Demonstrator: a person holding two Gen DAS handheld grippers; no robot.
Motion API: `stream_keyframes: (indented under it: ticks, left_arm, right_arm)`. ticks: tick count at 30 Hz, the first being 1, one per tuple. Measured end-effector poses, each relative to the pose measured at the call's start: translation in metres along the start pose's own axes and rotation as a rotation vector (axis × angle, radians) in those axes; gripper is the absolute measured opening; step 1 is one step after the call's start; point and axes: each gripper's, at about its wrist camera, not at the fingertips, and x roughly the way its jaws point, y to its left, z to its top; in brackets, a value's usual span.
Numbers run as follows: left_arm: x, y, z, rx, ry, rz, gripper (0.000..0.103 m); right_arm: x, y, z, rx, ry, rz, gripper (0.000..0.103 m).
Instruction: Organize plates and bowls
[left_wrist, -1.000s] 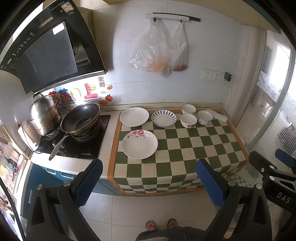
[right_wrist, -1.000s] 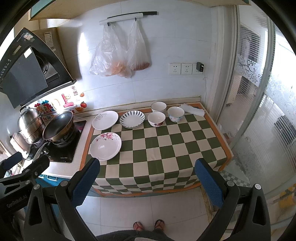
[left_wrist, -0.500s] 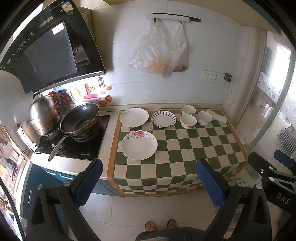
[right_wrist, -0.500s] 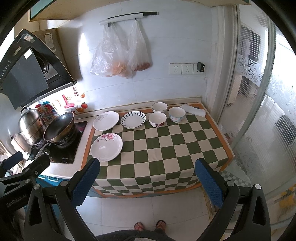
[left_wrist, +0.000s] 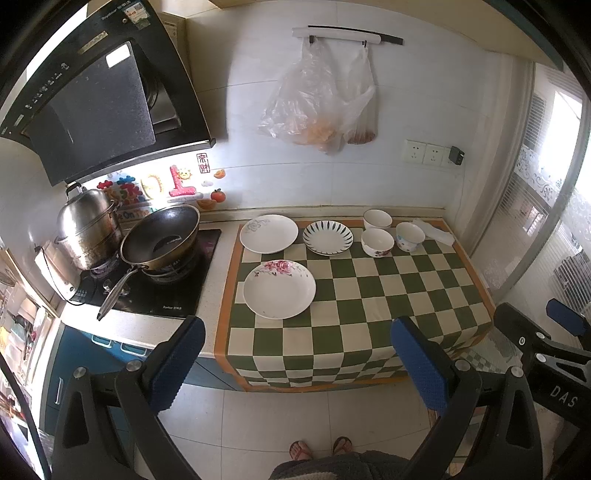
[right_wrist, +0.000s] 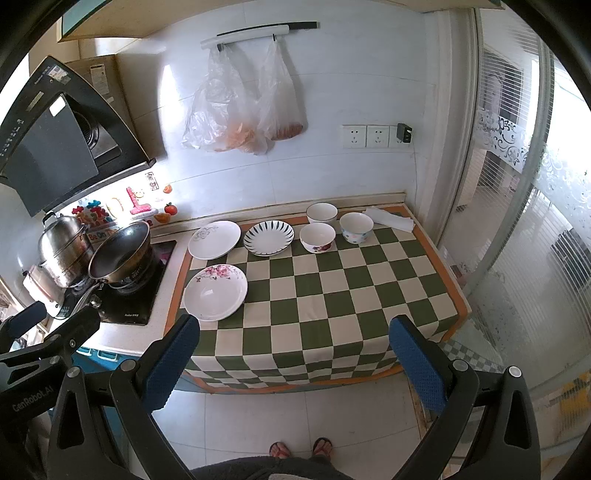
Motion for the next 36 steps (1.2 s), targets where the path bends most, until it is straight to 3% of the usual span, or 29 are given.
stream_keyframes:
  ticks: [36]
  left_arm:
    - [0.0025,0.0035,0.0037,-0.003,-0.010,-0.004,0.103]
  right_arm:
    - [0.0024,0.0003,0.0023,0.002,0.001,0.004,0.103]
